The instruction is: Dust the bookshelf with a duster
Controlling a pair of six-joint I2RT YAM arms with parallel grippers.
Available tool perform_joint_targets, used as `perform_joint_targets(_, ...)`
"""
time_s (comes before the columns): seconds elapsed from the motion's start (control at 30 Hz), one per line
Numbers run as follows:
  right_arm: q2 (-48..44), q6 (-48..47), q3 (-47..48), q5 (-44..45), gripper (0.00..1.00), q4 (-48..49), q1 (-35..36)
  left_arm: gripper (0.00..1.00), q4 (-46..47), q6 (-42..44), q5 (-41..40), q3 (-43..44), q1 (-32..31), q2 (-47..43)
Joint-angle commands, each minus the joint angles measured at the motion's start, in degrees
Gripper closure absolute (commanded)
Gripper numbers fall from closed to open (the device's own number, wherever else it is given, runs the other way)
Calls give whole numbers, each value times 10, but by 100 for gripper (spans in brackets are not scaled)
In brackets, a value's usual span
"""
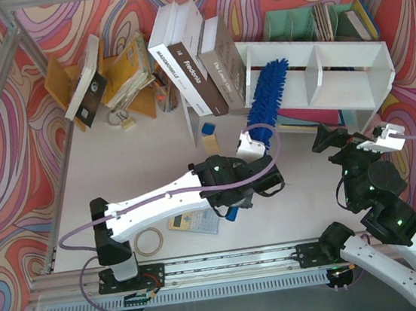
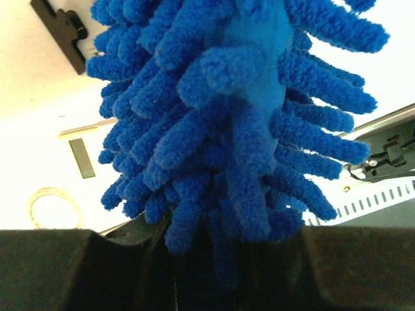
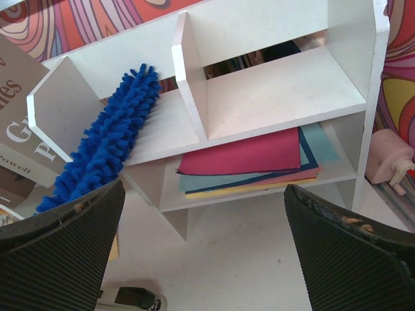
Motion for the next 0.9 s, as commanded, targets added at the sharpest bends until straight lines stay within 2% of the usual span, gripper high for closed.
perform_joint_targets(0.0, -3, 3, -1, 5, 1, -6, 0, 100, 35, 25, 8, 43, 0, 35)
perform_joint_targets(0.17, -4, 3, -1, 6, 1, -5, 0, 100, 25, 30, 11, 53, -10, 33)
perform_joint_targets(0.4, 1, 7, -3, 3, 1, -3, 0, 100, 17, -4, -50, -42, -7, -49)
perform_joint_targets(0.57, 1, 5, -1, 4, 1, -5, 0, 100, 5, -23, -76, -78, 9, -95)
perform_joint_targets(0.7, 1, 5, -2, 4, 1, -5, 0, 100, 20, -21, -72, -71, 12, -95)
perform_joint_targets(0.87, 1, 5, -2, 5, 1, -3, 0, 100, 43, -1, -35, -31, 11, -54)
